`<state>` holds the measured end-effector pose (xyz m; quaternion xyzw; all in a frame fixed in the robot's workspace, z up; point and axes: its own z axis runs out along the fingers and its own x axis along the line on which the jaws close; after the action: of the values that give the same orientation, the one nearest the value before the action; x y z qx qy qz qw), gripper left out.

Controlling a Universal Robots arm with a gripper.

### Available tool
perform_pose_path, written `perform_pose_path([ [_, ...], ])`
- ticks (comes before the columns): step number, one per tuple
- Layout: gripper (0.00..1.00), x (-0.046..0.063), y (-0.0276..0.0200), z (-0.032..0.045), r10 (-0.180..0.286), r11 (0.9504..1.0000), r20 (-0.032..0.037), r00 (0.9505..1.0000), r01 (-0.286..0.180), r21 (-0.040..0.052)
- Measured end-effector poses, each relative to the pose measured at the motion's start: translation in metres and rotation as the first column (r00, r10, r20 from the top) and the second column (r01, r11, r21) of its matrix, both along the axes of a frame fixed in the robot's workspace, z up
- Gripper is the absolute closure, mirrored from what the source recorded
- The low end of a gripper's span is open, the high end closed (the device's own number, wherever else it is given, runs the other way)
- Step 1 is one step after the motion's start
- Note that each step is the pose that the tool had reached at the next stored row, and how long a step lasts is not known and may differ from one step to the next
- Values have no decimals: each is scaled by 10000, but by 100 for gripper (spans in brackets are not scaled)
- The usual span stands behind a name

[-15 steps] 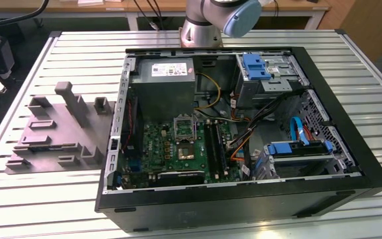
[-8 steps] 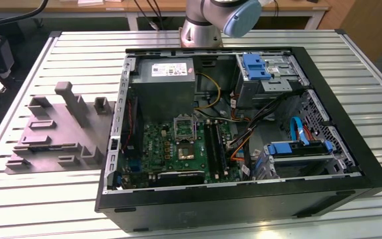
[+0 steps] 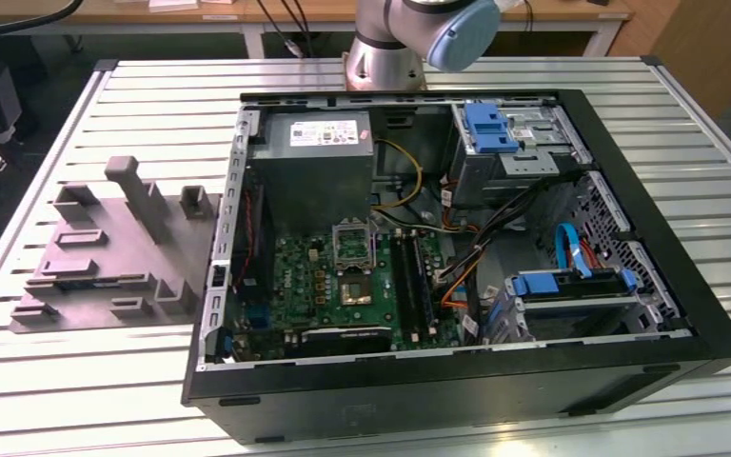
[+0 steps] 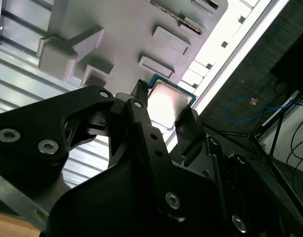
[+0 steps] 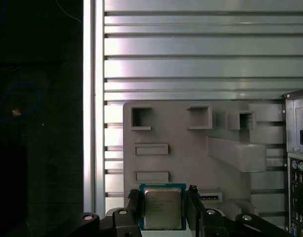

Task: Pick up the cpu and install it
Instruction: 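Pick up the cpu and move it towards the insertion slot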

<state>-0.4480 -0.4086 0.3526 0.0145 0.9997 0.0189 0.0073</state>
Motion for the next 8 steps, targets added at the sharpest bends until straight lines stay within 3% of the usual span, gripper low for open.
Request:
perform_pose_path([
  [8,53,6,1,3,0,10000,-4,10000,0,-6],
])
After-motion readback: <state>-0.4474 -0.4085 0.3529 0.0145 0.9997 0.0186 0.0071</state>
